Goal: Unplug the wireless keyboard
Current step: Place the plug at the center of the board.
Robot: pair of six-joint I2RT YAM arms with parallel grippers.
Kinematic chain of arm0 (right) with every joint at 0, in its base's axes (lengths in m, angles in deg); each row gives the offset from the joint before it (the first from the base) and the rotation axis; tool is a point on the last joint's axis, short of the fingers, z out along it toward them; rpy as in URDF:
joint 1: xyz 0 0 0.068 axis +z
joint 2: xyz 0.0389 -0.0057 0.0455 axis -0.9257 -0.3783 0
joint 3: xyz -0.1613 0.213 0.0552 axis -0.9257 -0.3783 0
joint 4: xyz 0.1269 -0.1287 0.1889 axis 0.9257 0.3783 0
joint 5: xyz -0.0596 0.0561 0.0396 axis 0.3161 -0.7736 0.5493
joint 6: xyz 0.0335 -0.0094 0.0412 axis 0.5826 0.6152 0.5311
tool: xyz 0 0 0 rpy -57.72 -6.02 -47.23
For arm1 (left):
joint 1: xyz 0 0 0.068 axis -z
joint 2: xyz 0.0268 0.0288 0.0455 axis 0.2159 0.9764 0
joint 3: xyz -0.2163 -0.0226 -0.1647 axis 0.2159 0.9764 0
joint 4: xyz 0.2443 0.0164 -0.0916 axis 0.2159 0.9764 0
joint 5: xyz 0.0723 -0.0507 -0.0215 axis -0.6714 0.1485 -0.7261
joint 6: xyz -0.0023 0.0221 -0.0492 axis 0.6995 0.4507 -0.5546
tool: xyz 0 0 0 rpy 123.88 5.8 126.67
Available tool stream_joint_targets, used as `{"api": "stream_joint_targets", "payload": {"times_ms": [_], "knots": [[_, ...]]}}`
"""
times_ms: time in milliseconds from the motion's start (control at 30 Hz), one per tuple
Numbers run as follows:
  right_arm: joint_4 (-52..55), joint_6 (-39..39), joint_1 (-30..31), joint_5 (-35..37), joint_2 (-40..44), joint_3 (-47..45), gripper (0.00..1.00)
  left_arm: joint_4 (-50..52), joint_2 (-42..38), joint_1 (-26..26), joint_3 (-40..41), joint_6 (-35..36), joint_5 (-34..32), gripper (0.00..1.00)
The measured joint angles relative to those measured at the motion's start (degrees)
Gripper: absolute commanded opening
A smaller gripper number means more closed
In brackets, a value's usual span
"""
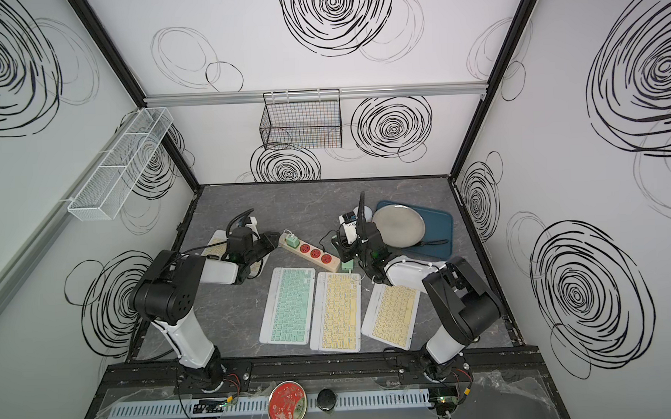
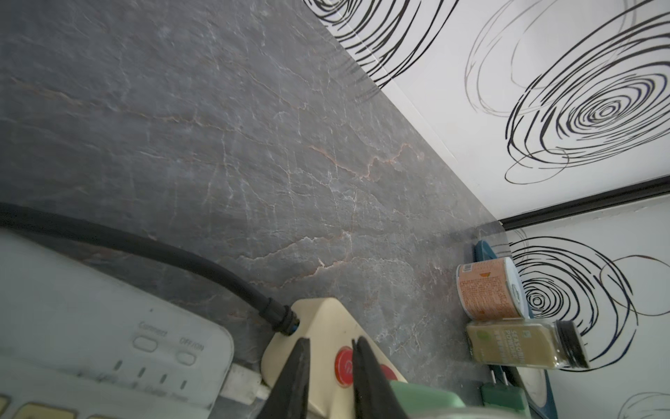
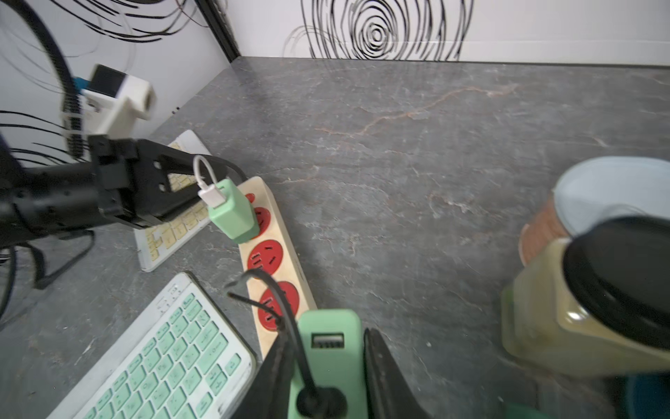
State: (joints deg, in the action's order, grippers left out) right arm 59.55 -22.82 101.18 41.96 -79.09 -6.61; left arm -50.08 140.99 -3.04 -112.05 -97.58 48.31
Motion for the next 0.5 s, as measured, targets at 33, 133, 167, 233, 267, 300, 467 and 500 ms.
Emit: {"api": "stream_joint_targets", "payload": {"times_ms": [33, 133, 167, 233, 267, 300, 467, 500], "knots": [[-0.39, 0.00, 0.00, 1.70, 0.02, -0.83, 0.00, 0.68, -1.25, -0.31, 0.26, 0.33, -0.39, 0.27], [-2.27, 0.26, 0.07, 6.25, -0.37, -2.78, 0.00, 2.43, -4.83, -1.07, 1.05, 1.16, -1.49, 0.27], [-3.19, 0.37, 0.09, 7.61, -0.66, -3.13, 0.00, 2.93, -5.88, -1.29, 1.29, 1.40, -1.88, 0.27], [-5.44, 0.94, 0.17, 10.45, -1.95, -3.32, 0.00, 4.28, -8.39, -1.66, 1.97, 2.08, -2.73, 0.28], [-6.75, 1.18, 0.17, 11.54, -2.75, -3.32, 0.00, 4.81, -9.40, -1.75, 2.29, 2.38, -3.17, 0.28], [-8.04, 1.42, 0.17, 12.57, -3.67, -3.32, 0.00, 5.44, -10.62, -1.88, 2.75, 2.67, -3.43, 0.28], [-10.88, 1.77, 0.35, 15.61, -9.18, -1.44, 0.00, 8.63, -16.81, -2.10, 5.20, 4.02, -5.14, 0.29], [-10.99, 1.77, 0.46, 16.15, -10.12, -0.79, 0.00, 9.03, -18.21, -2.10, 5.79, 4.28, -5.55, 0.29]]}}
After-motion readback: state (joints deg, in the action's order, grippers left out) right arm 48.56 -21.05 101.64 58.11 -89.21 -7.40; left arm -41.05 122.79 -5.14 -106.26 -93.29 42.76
